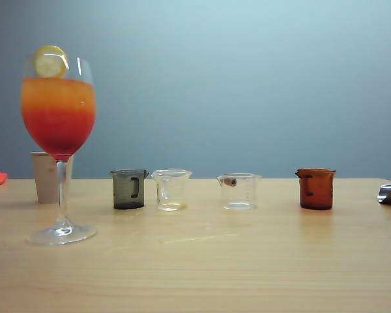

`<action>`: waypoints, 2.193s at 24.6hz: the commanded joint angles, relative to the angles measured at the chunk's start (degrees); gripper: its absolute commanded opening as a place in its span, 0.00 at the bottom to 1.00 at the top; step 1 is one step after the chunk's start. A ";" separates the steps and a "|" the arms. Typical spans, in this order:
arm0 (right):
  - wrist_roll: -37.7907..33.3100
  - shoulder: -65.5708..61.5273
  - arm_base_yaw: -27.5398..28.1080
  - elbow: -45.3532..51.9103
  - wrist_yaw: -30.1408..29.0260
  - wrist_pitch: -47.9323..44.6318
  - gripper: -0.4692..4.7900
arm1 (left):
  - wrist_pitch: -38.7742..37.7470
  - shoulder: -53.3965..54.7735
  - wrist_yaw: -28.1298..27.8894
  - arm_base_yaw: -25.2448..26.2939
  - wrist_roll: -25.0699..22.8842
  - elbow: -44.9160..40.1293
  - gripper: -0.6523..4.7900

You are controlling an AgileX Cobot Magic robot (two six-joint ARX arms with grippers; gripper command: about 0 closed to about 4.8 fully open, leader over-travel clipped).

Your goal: Pick up the lemon slice from the paper cup on the left and carefully insert it into the rim of the goblet.

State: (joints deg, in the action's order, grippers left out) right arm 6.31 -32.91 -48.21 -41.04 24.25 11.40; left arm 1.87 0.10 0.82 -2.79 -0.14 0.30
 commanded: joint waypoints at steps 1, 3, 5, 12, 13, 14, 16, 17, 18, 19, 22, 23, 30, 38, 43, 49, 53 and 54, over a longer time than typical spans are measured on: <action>-0.07 2.54 8.39 3.13 1.33 -2.73 0.09 | 0.37 0.00 -0.07 0.07 0.15 0.24 0.11; -0.07 5.05 14.10 6.27 -0.33 -4.90 0.09 | 0.33 0.00 -0.20 0.07 0.15 0.22 0.11; -0.07 7.50 19.41 9.60 -5.81 -6.80 0.09 | 0.37 0.00 0.02 0.09 0.15 0.24 0.11; -0.35 16.74 39.01 26.34 -28.00 -16.61 0.09 | 0.37 0.00 0.39 0.07 0.15 0.24 0.11; -0.35 17.49 40.17 27.65 -27.85 -17.07 0.09 | 0.37 0.00 0.42 0.07 0.15 0.24 0.11; -0.35 18.67 41.31 29.27 -27.61 -17.55 0.09 | 0.35 0.00 0.46 0.07 0.15 0.24 0.11; -0.33 21.62 43.32 32.74 -23.80 -17.68 0.09 | 0.35 0.00 0.46 0.04 0.15 0.22 0.11; -0.35 23.98 43.93 34.58 -22.73 -17.68 0.09 | 0.37 0.00 0.46 0.04 0.15 0.24 0.11; -0.35 25.75 44.22 35.71 -21.84 -17.66 0.09 | 0.35 0.00 0.46 0.04 0.15 0.24 0.11; -0.33 27.30 44.52 36.61 -20.98 -17.64 0.09 | 0.35 0.00 0.46 0.04 0.15 0.22 0.11; -0.37 32.15 45.37 38.99 -19.67 -17.62 0.09 | 0.35 0.00 0.46 0.04 0.15 0.24 0.11; -0.48 33.07 45.57 39.58 -19.61 -18.10 0.09 | 0.35 0.00 0.46 0.07 0.15 0.22 0.11; -6.10 32.81 46.03 40.98 -19.89 -17.70 0.09 | 0.33 0.00 0.46 0.07 0.15 0.24 0.11; -5.81 32.81 46.01 40.98 -21.51 -17.22 0.09 | 0.35 0.00 0.46 0.07 0.15 0.24 0.11; -5.81 32.81 46.03 40.98 -23.41 -17.25 0.09 | 0.35 0.00 0.46 0.07 0.15 0.24 0.11; -5.86 32.81 46.01 40.98 -22.91 -17.18 0.09 | 0.35 0.00 0.46 0.07 0.15 0.24 0.11; -5.86 32.81 46.01 40.98 -22.91 -17.18 0.09 | 0.33 0.00 0.46 0.07 0.15 0.24 0.11; -5.86 32.81 46.01 40.98 -22.91 -17.16 0.09 | 0.35 0.00 0.46 0.07 0.15 0.24 0.11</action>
State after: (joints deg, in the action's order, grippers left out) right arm 0.49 -0.05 -2.22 -0.27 1.30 -5.06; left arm 1.48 0.08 1.10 -2.74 -0.14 0.34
